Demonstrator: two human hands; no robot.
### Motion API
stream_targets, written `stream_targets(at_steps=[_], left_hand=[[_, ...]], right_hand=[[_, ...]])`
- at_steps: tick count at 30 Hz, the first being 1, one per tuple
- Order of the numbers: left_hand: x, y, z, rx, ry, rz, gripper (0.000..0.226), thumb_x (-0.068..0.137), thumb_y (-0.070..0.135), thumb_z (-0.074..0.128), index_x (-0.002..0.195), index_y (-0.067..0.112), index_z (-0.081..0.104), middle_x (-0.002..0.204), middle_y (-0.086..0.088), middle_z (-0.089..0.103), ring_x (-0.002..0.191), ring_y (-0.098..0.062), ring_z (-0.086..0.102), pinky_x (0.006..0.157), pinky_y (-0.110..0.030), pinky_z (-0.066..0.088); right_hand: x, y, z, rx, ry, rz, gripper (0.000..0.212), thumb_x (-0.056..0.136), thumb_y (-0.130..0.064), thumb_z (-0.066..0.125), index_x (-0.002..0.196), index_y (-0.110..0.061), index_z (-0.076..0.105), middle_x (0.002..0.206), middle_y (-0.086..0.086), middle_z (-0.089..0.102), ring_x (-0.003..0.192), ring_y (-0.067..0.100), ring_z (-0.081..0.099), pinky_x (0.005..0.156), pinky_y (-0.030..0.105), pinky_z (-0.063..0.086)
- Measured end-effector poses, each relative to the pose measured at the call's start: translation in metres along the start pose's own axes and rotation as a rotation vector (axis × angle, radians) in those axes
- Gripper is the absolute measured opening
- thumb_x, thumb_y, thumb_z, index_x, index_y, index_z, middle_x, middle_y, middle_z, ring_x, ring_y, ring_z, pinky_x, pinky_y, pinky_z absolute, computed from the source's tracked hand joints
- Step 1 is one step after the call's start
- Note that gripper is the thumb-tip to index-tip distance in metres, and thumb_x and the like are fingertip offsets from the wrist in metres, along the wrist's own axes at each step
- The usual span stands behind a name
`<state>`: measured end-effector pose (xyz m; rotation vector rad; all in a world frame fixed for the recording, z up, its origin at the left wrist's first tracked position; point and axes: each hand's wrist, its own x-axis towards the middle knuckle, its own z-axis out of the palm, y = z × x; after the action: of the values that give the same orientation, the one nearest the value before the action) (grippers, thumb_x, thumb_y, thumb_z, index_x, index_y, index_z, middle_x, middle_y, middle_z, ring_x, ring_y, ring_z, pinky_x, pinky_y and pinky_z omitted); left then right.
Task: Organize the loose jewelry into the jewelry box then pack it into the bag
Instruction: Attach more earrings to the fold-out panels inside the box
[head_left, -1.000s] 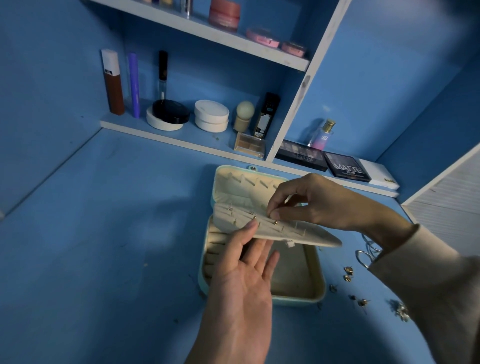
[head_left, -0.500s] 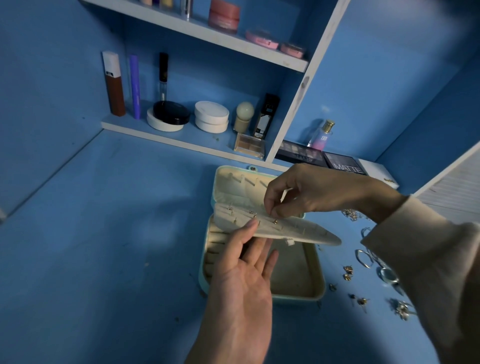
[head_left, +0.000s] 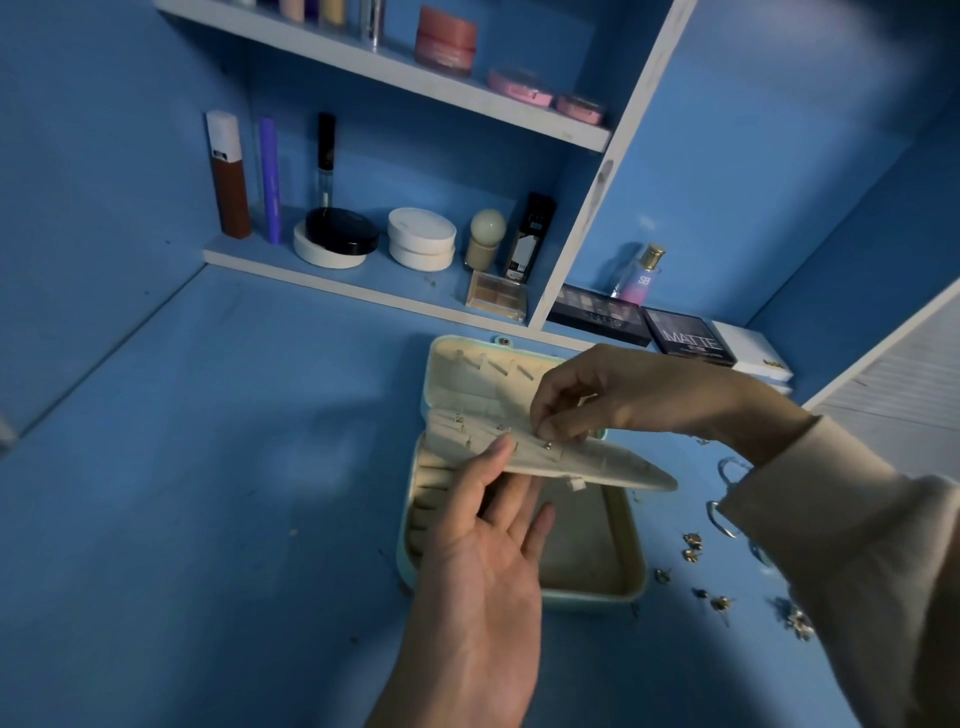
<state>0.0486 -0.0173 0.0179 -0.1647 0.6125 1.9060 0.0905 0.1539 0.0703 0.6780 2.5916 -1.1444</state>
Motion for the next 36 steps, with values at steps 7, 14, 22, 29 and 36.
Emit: stream_targets(at_steps=[7,14,22,29,36], left_hand=[[0.004,0.002,0.001,0.087,0.025,-0.022,0.034,0.076,0.033,0.059,0.109,0.028,0.061,0.123,-0.005,0.065,0.116,-0.013,0.059,0.107,-0.036,0.036],[0.011,0.005,0.011,0.16,-0.007,-0.015,0.044,0.073,0.037,0.06,0.116,0.027,0.062,0.116,-0.004,0.069,0.115,-0.011,0.058,0.107,-0.035,0.035],[0.027,0.01,0.011,0.285,-0.036,-0.002,0.017,0.091,0.028,0.053,0.105,0.025,0.063,0.118,-0.006,0.067,0.113,-0.014,0.059,0.098,-0.032,0.043],[0.045,0.047,-0.005,0.832,0.008,0.437,0.026,0.085,0.002,0.06,0.098,0.024,0.065,0.094,0.009,0.068,0.076,0.002,0.061,0.061,-0.015,0.045],[0.088,0.06,-0.022,1.246,0.013,0.569,0.032,0.089,0.012,0.062,0.11,0.034,0.052,0.098,0.017,0.059,0.076,-0.003,0.057,0.069,-0.023,0.044]], right_hand=[[-0.036,0.044,-0.01,0.216,0.288,-0.119,0.034,0.078,0.017,0.047,0.088,-0.009,0.067,0.087,0.012,0.07,0.084,0.021,0.063,0.078,0.037,0.049],[-0.051,0.069,0.005,0.423,0.397,-0.117,0.031,0.077,0.018,0.058,0.101,-0.002,0.064,0.096,0.011,0.069,0.09,0.021,0.063,0.081,0.028,0.052],[-0.036,0.069,0.016,0.536,0.608,-0.055,0.013,0.088,0.002,0.056,0.094,-0.003,0.066,0.082,0.008,0.07,0.078,0.02,0.063,0.077,0.03,0.054],[-0.024,0.068,0.02,0.576,0.695,-0.004,0.017,0.09,0.002,0.053,0.102,0.0,0.065,0.089,0.01,0.069,0.073,0.017,0.062,0.069,0.024,0.055],[-0.022,0.069,0.022,0.583,0.712,0.038,0.022,0.091,0.001,0.053,0.109,-0.003,0.065,0.089,0.007,0.069,0.075,0.017,0.061,0.074,0.029,0.055]])
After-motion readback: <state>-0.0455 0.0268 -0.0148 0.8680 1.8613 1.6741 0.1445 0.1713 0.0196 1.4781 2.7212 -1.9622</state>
